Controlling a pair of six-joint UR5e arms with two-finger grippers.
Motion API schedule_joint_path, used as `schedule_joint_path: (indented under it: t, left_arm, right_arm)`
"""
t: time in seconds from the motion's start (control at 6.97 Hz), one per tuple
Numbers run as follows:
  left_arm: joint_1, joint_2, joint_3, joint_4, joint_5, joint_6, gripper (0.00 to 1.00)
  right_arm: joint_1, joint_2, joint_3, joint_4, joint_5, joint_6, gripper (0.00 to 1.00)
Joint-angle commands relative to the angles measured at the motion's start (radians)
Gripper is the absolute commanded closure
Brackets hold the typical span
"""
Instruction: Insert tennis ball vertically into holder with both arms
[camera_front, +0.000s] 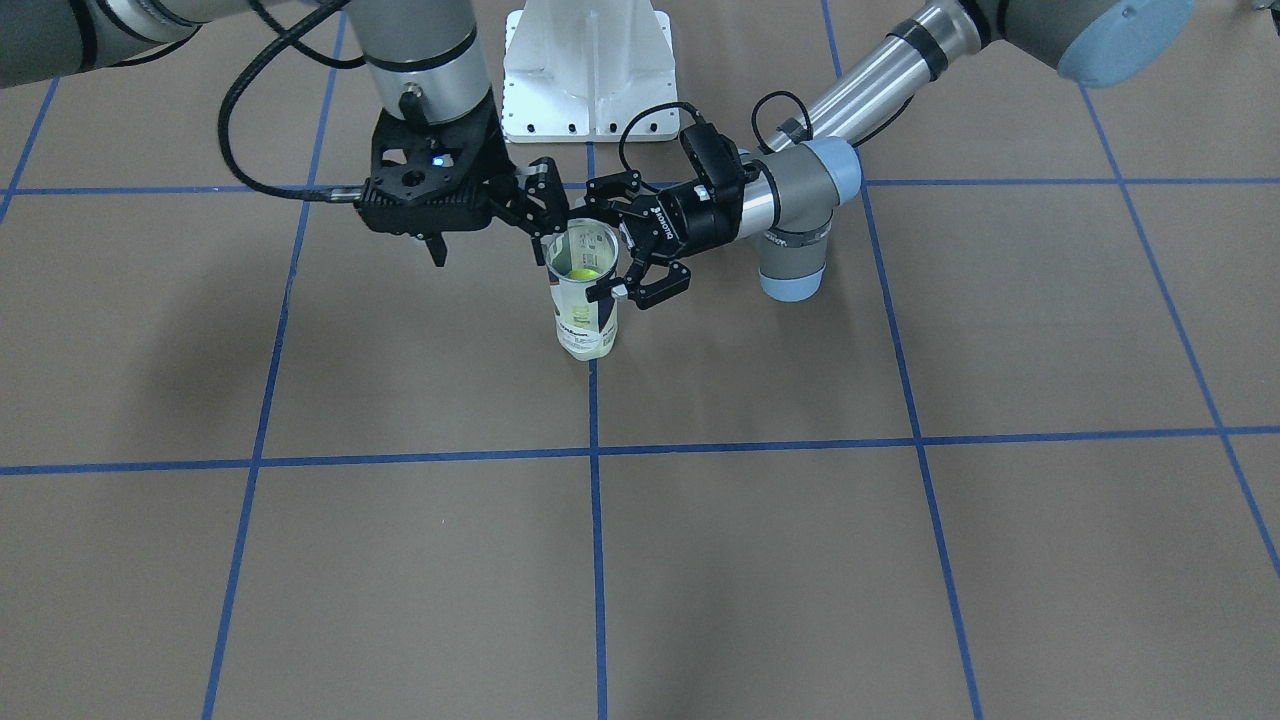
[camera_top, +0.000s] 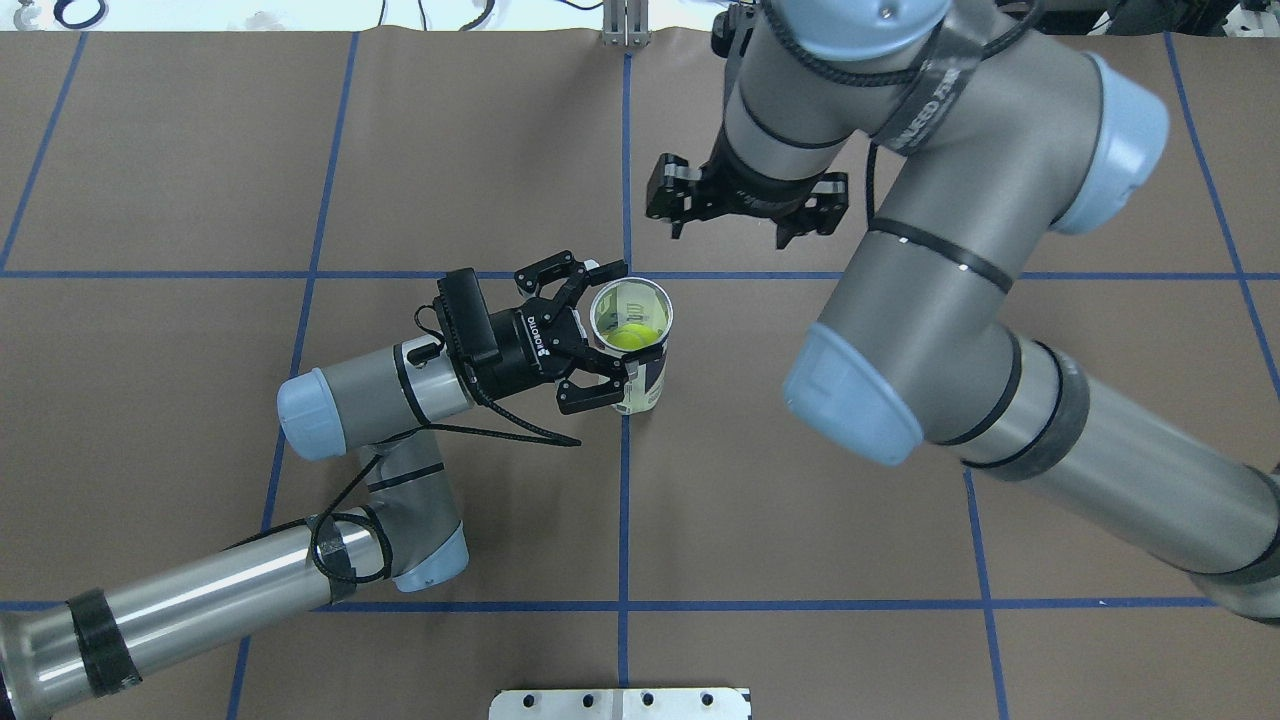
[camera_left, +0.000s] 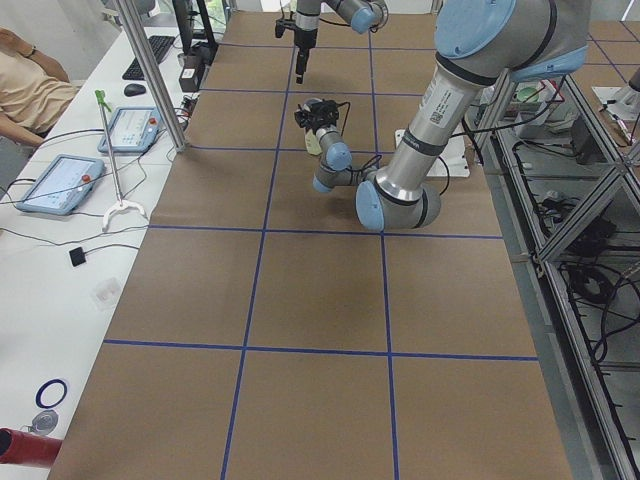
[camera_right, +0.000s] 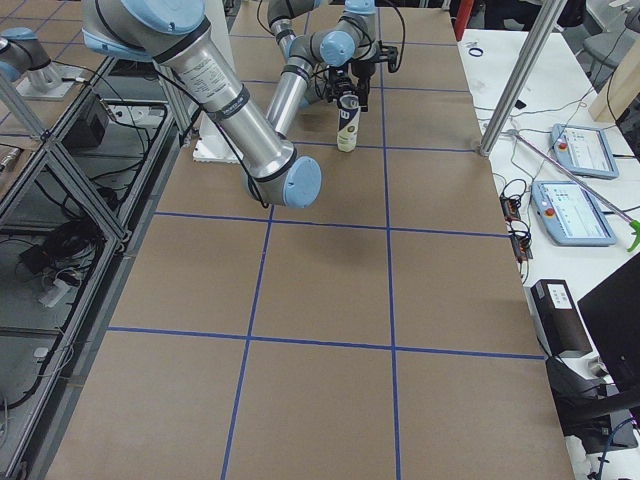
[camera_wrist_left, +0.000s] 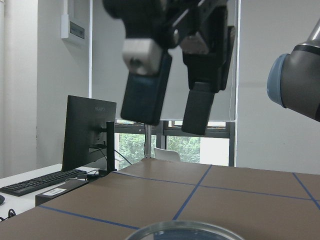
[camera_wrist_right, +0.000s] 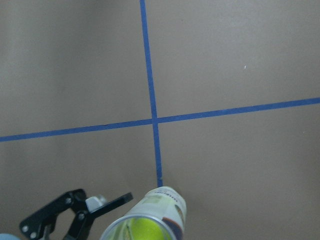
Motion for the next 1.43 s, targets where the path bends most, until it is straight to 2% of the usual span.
schedule_joint_path:
  t: [0.0, 0.14, 0.57, 0.86, 1.0, 1.29]
  left_arm:
    - [-0.002, 0.001, -0.039, 0.0, 0.0, -0.005, 0.01]
    - [-0.004, 0.001, -0.066, 0.0, 0.0, -0.006, 0.01]
    - [-0.053, 0.01, -0.105, 0.003, 0.002, -0.011, 0.01]
    - [-0.157, 0.095, -0.126, 0.005, 0.002, -0.052, 0.01]
    - [-0.23, 0.169, -0.155, 0.012, -0.003, -0.104, 0.01]
    - [-0.365, 0.275, -0.154, 0.095, -0.015, -0.115, 0.01]
  right_arm:
    - [0.162, -0.105, -0.009, 0.007, 0.107, -0.277, 0.01]
    - [0.211, -0.142, -0.018, 0.01, 0.118, -0.371, 0.01]
    - [0.363, -0.208, -0.134, 0.036, 0.16, -0.593, 0.01]
    - [0.454, -0.305, -0.232, 0.139, 0.171, -0.755, 0.01]
    - [0.502, -0.326, -0.312, 0.217, 0.175, -0.824, 0.01]
    - [0.588, -0.368, -0.454, 0.318, 0.224, -0.974, 0.01]
